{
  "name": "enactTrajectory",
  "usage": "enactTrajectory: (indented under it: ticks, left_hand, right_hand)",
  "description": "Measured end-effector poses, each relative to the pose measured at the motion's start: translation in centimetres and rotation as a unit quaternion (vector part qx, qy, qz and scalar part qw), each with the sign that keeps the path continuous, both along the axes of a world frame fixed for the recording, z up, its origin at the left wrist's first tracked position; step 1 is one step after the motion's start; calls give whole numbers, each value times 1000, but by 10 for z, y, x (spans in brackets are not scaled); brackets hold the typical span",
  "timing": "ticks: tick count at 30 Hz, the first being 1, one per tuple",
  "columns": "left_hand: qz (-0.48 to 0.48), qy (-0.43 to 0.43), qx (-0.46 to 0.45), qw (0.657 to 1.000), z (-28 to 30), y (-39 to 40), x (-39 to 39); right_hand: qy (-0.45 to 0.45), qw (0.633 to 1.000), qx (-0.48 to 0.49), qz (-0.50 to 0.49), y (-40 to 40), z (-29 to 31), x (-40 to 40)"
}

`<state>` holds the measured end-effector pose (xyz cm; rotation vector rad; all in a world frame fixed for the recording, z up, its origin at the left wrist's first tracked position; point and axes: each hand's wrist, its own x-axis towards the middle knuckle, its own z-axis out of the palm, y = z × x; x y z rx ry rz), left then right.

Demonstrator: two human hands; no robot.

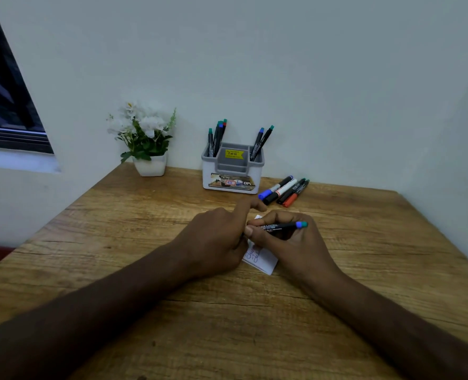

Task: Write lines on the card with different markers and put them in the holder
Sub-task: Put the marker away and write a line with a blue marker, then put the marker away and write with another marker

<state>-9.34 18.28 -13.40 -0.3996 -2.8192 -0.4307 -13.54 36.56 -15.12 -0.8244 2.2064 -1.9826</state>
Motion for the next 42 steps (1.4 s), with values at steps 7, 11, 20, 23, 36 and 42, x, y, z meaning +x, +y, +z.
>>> enactTrajectory:
  ticks: [7, 11, 20, 23, 36, 42]
  left_hand:
    - [-68, 1, 35, 997, 2, -2, 2]
    - [-68, -9, 132, 989, -3, -13, 2]
    - [43, 134, 329, 934, 37, 0, -63]
    - [91, 193, 303, 929, 62, -6, -117]
    - [275, 129, 46, 952, 32, 7, -183]
    - [282, 104, -9, 954, 31, 4, -178]
  right_hand:
    - [-72, 996, -55, 17, 1, 3, 0]
    - [-96, 992, -34, 70, 6, 8, 0]
    - [-116, 992, -45, 14, 13, 10, -7]
    - [-122, 992, -41, 19, 12, 7, -9]
    - [-107, 991, -23, 70, 12, 6, -9]
    - [-101, 992, -10, 69, 12, 6, -8]
